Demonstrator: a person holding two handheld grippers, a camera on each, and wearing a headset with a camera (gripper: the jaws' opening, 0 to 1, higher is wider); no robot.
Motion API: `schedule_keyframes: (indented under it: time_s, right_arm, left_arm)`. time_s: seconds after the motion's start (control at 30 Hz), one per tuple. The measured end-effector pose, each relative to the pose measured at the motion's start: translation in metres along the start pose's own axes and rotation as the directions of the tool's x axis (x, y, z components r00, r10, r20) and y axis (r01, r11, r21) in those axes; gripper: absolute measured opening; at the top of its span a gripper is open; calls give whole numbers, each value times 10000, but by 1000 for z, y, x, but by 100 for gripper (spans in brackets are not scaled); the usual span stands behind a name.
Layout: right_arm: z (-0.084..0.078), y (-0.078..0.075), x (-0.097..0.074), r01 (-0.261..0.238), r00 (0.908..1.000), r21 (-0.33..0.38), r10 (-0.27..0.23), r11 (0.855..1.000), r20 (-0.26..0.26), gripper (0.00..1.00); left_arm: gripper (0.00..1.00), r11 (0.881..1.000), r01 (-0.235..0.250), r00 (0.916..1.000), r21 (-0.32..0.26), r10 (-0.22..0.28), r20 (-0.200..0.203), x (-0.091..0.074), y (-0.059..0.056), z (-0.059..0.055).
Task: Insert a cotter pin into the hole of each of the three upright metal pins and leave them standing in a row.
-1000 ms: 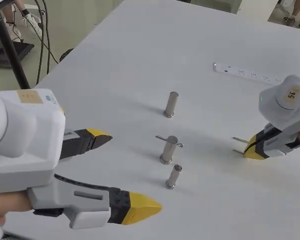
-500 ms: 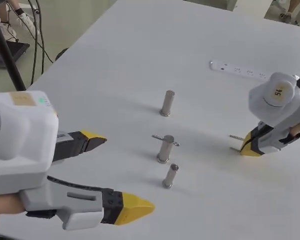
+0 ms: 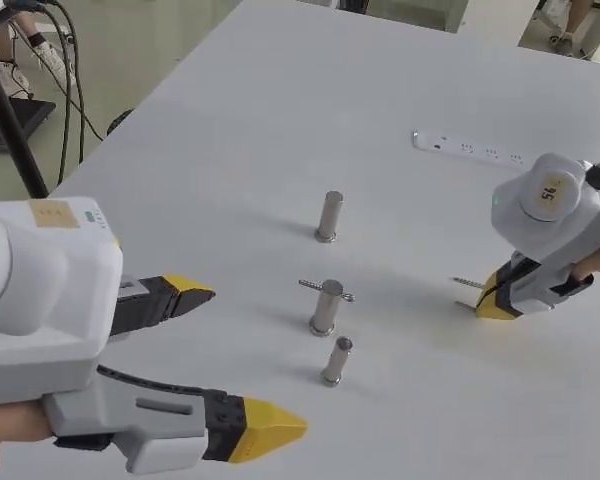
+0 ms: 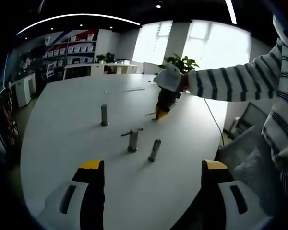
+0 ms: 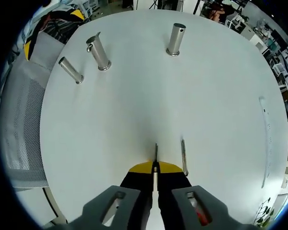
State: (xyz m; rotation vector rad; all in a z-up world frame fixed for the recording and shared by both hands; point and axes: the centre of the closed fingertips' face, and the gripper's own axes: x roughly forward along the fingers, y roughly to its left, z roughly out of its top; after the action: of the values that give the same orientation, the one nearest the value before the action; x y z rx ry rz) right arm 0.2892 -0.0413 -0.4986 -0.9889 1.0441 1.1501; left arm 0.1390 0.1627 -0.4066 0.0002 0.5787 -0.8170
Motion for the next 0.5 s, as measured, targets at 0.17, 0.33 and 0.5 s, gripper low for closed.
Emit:
schedule_keyframes:
  time_s: [0.17,0.33,0.5]
  right_arm:
    - [0,4,-1,146,9999,-287,-147,9995,-30,0]
    - [5,10,-1,11,9999,-140,-9,9999,112,0]
    - [4,13,-5,263,9996,-198,-260,9995,116,0]
  left_arm:
    - [81,10000,15,10000,45,-15,-21,0,-3,-1]
    - [81,10000,-25,10000,46,25,16,-1,-5,-2]
    - [80,10000,-10,10000,39,10,45,-1,-6,-2]
